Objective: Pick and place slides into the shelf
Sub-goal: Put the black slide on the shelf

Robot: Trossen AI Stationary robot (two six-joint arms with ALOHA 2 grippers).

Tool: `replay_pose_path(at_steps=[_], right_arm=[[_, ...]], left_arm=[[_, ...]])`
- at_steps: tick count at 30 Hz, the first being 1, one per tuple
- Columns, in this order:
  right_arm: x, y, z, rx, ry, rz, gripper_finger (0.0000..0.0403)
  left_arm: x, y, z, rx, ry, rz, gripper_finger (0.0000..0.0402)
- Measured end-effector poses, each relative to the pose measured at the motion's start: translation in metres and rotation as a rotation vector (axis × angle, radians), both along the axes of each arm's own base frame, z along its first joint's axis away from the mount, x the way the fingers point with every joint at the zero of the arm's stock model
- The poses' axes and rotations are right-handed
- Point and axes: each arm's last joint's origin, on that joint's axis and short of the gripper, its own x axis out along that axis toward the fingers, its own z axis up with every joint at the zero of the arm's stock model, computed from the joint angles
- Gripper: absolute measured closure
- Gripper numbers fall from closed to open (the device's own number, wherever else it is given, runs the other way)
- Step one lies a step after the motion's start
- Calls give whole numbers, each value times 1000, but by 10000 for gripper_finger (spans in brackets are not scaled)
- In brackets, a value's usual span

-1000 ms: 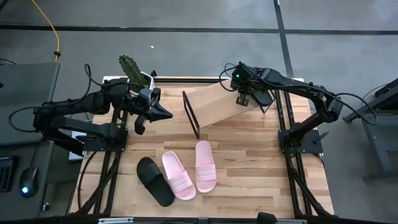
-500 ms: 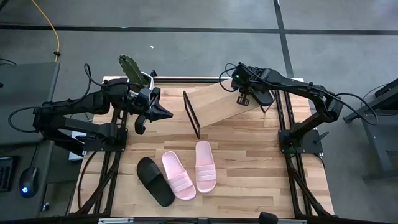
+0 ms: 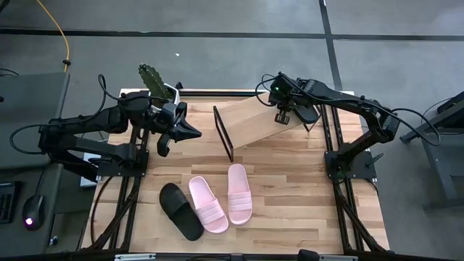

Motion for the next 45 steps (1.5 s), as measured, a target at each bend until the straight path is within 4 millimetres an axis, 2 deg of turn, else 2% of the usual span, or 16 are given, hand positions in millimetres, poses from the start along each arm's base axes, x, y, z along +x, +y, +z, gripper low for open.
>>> replay_pose_path(at_steps=[9,19,24,32,40,45], right_arm=[[11,12,3,11,-67,63,403],[28,44,4,26,-100,146,403],[35,67,8,36,-129,194,403],[36,112,26,45,-238,281,403],[39,156,35,89,-333,358,403],[43,182,39,130,-409,401,403]], left_arm=[[0,0,0,2,-5,6,401],[0,0,0,-8,-4,-16,401],[0,-2,-1,-17,9,-56,401],[-2,-3,-9,-71,95,-73,401],[-4,-9,-11,-126,127,-283,400],[-7,-13,-21,-155,226,-299,373]])
